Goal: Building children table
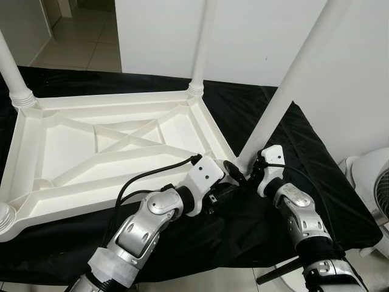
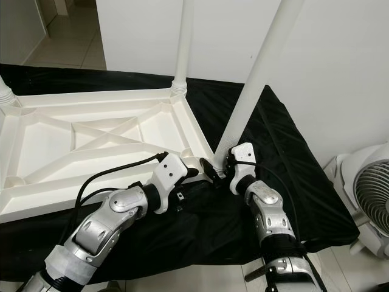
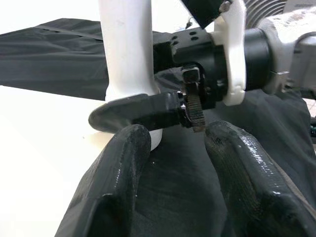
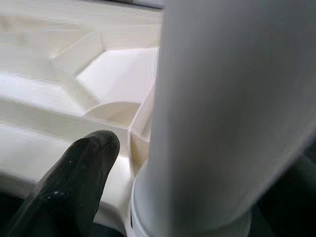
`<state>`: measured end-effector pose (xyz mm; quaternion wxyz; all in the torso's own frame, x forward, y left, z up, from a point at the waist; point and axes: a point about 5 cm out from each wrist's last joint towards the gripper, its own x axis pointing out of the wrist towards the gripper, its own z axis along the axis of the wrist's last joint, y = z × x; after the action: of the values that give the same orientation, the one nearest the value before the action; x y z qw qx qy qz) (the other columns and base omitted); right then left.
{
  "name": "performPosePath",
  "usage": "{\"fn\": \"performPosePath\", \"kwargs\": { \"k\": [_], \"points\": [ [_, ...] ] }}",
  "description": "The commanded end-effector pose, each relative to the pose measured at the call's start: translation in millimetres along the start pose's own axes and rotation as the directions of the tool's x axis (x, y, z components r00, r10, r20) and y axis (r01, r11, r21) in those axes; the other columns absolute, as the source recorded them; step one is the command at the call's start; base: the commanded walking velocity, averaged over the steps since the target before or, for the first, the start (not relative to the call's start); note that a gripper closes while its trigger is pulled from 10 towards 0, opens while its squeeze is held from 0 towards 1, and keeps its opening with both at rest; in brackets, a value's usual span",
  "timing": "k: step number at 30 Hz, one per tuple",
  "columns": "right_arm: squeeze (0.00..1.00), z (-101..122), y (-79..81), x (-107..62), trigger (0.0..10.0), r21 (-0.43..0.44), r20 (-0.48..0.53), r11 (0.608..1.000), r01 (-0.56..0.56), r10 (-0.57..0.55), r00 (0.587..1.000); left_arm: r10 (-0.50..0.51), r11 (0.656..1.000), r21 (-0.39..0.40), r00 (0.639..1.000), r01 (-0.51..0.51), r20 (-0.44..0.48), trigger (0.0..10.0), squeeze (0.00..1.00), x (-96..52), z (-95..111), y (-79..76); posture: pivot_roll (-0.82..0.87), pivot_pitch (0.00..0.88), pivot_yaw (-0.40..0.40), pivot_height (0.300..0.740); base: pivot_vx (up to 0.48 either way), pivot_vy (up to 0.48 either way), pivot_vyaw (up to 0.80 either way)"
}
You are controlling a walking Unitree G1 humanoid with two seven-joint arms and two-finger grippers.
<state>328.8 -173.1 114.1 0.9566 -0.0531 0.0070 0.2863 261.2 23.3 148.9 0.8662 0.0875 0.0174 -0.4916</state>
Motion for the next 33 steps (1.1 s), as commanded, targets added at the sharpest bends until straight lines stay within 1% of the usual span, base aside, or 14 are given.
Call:
{"fn": "performPosePath", "kwargs": {
  "k": [1, 6, 7, 8, 9, 11, 12, 13, 14, 16, 25, 26, 28, 33],
  "points": [
    [0.00, 2.1, -8.1, 0.8, 10.0, -0.051, -0.019, 0.999, -0.014, 0.013, 1.000, -0.036, 0.999, 0.004, 0.999, 0.036, 0.008, 10.0, 0.00, -0.3, 3.6, -1.5, 0.13, 0.000, -0.086, 0.740, 0.000, 0.000, 0.00],
    [0.00, 4.3, -11.0, 3.8, 9.8, -0.068, -0.017, 0.997, -0.029, 0.028, 0.999, -0.036, 0.999, 0.002, 0.999, 0.036, 0.007, 10.0, 0.00, -0.5, 3.6, -1.2, 0.13, 0.000, -0.089, 0.740, 0.000, 0.000, 0.00],
    [0.00, 6.1, -11.4, 5.9, 8.0, -0.081, -0.015, 0.996, -0.039, 0.038, 0.999, -0.033, 0.999, -0.002, 0.999, 0.033, 0.004, 10.0, 0.00, -0.9, 2.2, -0.8, 0.14, 0.000, -0.091, 0.740, 0.000, 0.000, 0.00],
    [0.00, 7.8, -11.7, 8.3, 9.0, -0.086, -0.008, 0.995, -0.053, 0.053, 0.999, -0.030, 1.000, -0.004, 1.000, 0.030, -0.001, 10.0, 0.00, -1.5, 0.5, -0.4, 0.14, 0.000, -0.094, 0.740, 0.000, 0.000, 0.00],
    [0.00, 9.0, -11.5, 10.4, 5.7, -0.095, -0.007, 0.993, -0.064, 0.064, 0.998, -0.028, 1.000, -0.005, 1.000, 0.028, -0.006, 10.0, 0.00, -2.0, -1.0, -0.1, 0.15, 0.000, -0.097, 0.740, 0.000, 0.000, 0.00],
    [0.00, 9.4, -11.2, 12.1, 4.8, -0.098, -0.007, 0.992, -0.081, 0.081, 0.997, -0.025, 1.000, -0.007, 1.000, 0.025, -0.009, 10.0, 0.00, -2.6, -2.0, 0.2, 0.15, 0.000, -0.100, 0.740, 0.000, 0.000, 0.00],
    [0.00, 9.0, -10.8, 13.1, 2.9, -0.100, -0.010, 0.991, -0.093, 0.093, 0.996, -0.023, 1.000, -0.007, 1.000, 0.023, -0.011, 10.0, 0.00, -2.9, -2.5, 0.4, 0.15, 0.000, -0.100, 0.740, 0.000, 0.000, 0.00],
    [0.00, 9.0, -10.8, 13.1, 2.9, -0.100, -0.010, 0.991, -0.093, 0.093, 0.996, -0.023, 1.000, -0.007, 1.000, 0.023, -0.011, 10.0, 0.00, -2.9, -2.5, 0.4, 0.15, 0.000, -0.100, 0.740, 0.000, 0.000, 0.00],
    [0.00, 8.1, -10.1, 13.9, 0.5, -0.106, -0.014, 0.988, -0.110, 0.110, 0.994, -0.020, 1.000, -0.007, 1.000, 0.020, -0.012, 10.0, 0.00, -3.3, -2.6, 0.8, 0.15, 0.000, -0.100, 0.740, 0.000, 0.000, 0.00],
    [0.00, 6.2, -9.1, 14.0, 0.0, -0.126, -0.022, 0.984, -0.129, 0.127, 0.992, -0.016, 1.000, -0.008, 1.000, 0.016, -0.013, 10.0, 0.00, -3.9, -2.7, 0.8, 0.16, 0.000, -0.105, 0.740, 0.000, 0.000, 0.00],
    [0.00, 4.0, -7.8, 12.8, 0.0, -0.136, -0.025, 0.981, -0.136, 0.134, 0.991, -0.016, 1.000, -0.011, 1.000, 0.016, -0.013, 10.0, 0.00, -3.7, -3.1, 0.0, 0.15, 0.000, -0.108, 0.740, 0.000, 0.000, 0.00],
    [0.00, 1.6, -5.9, 11.0, 9.1, -0.122, -0.017, 0.985, -0.122, 0.121, 0.993, 0.000, 1.000, -0.003, 1.000, 0.000, -0.008, 10.0, 0.00, -3.6, -3.8, 1.0, 0.14, 0.000, -0.110, 0.740, 0.000, 0.000, 0.00],
    [0.00, 0.7, -3.9, 10.7, 10.0, -0.106, -0.009, 0.988, -0.110, 0.110, 0.994, 0.006, 1.000, -0.002, 1.000, -0.006, -0.008, 10.0, 0.00, -4.3, -4.8, 1.6, 0.14, 0.000, -0.112, 0.740, 0.000, 0.000, 0.00],
    [0.00, 0.2, 4.3, 11.7, 10.0, -0.062, 0.032, 0.996, -0.057, 0.059, 0.998, 0.032, 0.999, -0.002, 0.999, -0.032, -0.007, 10.0, 0.00, -6.1, -6.6, 3.3, 0.14, 0.000, -0.115, 0.740, 0.000, 0.000, 0.00]
  ]
}}
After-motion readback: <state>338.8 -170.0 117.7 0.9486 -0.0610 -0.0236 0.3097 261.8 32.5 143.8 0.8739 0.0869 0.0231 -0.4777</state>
